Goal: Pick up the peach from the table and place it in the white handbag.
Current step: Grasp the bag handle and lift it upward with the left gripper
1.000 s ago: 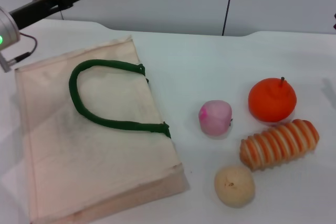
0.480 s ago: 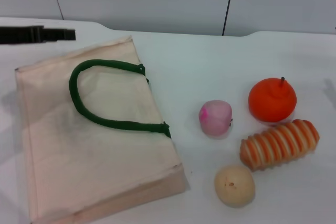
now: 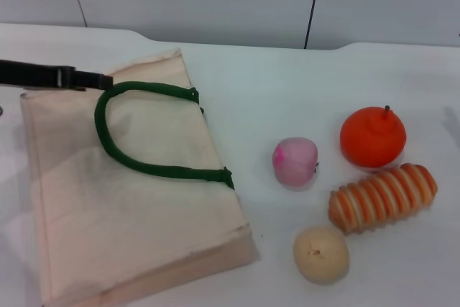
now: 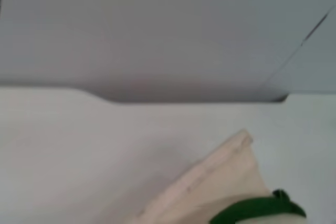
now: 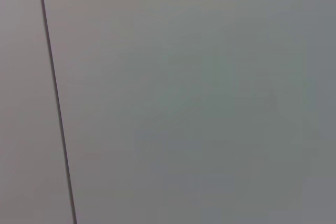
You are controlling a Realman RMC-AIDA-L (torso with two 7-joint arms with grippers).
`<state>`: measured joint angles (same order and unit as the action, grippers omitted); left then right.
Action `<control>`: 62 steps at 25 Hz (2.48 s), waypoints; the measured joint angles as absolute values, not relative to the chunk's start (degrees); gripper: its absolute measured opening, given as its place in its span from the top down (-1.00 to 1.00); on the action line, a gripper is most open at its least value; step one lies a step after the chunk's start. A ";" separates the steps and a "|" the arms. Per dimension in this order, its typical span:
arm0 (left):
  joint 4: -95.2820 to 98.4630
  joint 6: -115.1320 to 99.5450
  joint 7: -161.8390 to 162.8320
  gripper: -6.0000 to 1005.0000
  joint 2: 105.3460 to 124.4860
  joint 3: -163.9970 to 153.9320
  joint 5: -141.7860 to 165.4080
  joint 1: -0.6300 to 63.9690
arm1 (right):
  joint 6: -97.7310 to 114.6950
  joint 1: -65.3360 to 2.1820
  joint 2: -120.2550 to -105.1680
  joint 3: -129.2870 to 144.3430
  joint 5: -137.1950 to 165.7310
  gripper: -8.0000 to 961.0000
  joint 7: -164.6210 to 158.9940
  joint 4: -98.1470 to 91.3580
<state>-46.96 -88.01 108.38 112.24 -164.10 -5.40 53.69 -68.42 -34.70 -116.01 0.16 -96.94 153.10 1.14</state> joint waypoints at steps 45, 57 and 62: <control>-32.69 -71.63 114.32 0.66 111.19 -164.09 2.15 55.66 | -68.29 -34.89 -116.02 0.09 -96.94 -0.87 153.10 1.14; -33.93 -86.34 101.51 0.70 109.66 -164.09 -19.13 52.51 | -68.28 -34.46 -116.01 0.09 -96.94 -0.87 153.10 1.14; -34.16 -100.51 92.96 0.70 107.81 -164.09 -28.33 48.62 | -68.29 -34.45 -116.01 0.09 -96.94 -0.87 153.10 1.14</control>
